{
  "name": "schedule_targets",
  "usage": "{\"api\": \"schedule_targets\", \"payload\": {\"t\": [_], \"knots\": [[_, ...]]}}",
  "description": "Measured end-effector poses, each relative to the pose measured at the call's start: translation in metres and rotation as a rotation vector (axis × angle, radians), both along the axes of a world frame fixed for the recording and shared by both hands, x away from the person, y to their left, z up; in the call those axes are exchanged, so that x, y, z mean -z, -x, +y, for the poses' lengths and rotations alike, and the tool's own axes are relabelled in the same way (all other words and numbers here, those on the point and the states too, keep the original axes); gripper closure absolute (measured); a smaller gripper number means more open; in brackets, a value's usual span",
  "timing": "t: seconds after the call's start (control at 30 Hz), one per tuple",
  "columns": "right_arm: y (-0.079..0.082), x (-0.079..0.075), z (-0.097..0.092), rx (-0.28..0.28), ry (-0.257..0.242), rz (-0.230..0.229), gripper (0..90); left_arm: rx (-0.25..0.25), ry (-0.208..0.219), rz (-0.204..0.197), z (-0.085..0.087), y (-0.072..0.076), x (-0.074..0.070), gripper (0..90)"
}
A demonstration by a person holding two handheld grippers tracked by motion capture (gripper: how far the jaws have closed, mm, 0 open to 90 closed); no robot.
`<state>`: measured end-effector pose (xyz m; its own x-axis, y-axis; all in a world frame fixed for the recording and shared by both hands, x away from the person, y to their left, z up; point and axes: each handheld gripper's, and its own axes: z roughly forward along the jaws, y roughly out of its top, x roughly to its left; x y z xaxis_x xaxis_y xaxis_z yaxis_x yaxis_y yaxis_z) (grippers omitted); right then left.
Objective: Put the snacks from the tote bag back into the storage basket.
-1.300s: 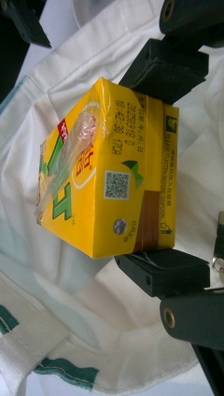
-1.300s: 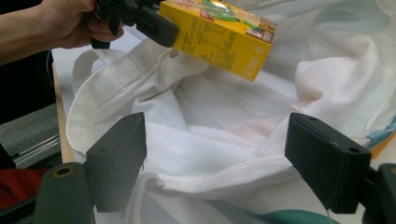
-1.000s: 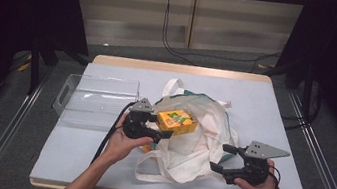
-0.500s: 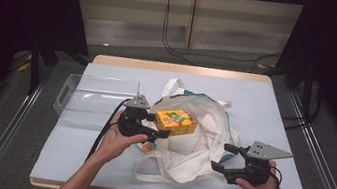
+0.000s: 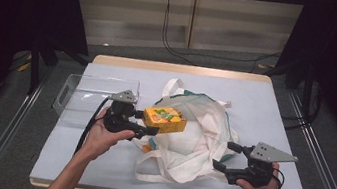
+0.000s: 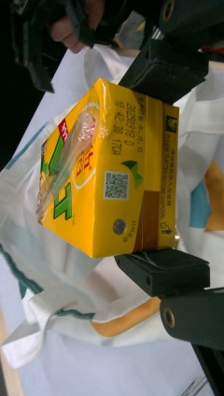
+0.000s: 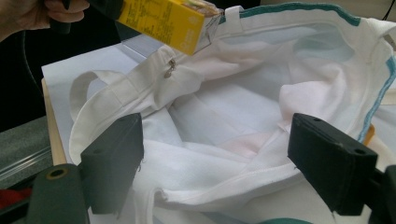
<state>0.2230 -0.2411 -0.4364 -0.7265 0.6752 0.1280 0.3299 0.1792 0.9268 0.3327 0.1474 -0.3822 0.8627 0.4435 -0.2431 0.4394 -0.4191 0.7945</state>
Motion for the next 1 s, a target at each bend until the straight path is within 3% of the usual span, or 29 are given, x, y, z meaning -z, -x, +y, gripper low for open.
{"api": "schedule_targets", "payload": {"t": [0.17, 0.33, 0.37, 0.43, 0.7, 1.0], "knots": [[0.006, 0.002, 0.002, 0.013, -0.019, 0.009, 17.3, -0.024, 0.016, 0.020, 0.012, -0.002, -0.004, 27.5], [0.018, 0.006, 0.007, 0.023, 0.008, 0.011, 16.5, -0.050, 0.001, 0.017, 0.023, -0.005, -0.007, 27.5], [0.018, 0.005, 0.007, 0.023, 0.008, 0.001, 16.4, -0.073, -0.015, 0.010, 0.027, -0.006, -0.008, 27.4], [0.018, 0.005, 0.007, 0.027, 0.003, 0.005, 15.9, -0.081, -0.008, 0.008, 0.030, -0.006, -0.008, 27.5], [0.012, 0.007, 0.006, -0.002, 0.004, 0.032, 15.1, -0.121, -0.026, 0.048, 0.054, -0.014, -0.015, 27.4], [0.009, 0.008, 0.002, 0.022, 0.024, 0.029, 12.2, -0.163, -0.072, 0.084, 0.071, -0.022, -0.023, 27.4]]}}
